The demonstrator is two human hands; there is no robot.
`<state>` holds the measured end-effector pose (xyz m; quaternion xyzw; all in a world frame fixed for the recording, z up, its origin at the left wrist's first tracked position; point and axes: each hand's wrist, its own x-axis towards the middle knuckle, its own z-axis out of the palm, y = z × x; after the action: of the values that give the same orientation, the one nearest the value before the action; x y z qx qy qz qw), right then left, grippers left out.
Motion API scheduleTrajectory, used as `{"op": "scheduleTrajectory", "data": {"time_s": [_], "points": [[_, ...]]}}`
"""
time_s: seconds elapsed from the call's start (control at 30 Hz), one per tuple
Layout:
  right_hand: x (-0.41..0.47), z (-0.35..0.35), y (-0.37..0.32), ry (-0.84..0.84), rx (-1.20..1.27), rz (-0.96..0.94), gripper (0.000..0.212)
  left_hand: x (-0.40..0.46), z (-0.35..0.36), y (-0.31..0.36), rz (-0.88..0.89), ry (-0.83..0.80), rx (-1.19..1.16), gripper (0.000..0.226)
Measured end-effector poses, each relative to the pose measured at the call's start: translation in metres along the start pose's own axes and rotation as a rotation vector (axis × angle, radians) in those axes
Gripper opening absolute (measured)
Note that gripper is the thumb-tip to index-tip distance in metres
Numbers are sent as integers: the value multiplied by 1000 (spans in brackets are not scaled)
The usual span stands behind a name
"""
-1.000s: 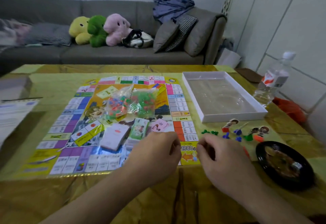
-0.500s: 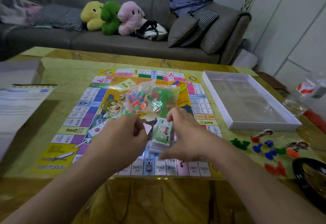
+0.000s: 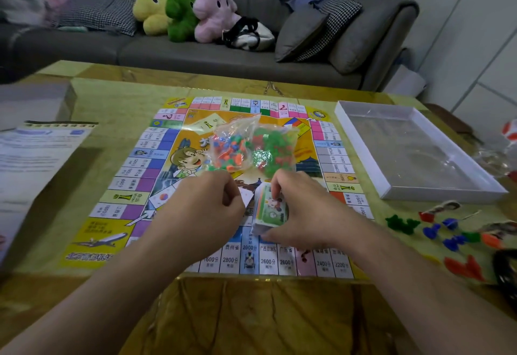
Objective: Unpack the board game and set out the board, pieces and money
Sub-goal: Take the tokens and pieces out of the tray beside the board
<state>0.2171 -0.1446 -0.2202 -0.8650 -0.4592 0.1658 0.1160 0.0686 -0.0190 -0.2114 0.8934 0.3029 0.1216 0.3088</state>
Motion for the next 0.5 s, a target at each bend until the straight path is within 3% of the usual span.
{"op": "scheduleTrajectory", "data": {"time_s": [0.17,0.5], "points": [[-3,-3,-3,-20,-31,-55,55,-2,3,1,-9,-27,16,12],[-4,-6,2,-93,-94,-90,60,2,5,0,1,-73,53,11]]}}
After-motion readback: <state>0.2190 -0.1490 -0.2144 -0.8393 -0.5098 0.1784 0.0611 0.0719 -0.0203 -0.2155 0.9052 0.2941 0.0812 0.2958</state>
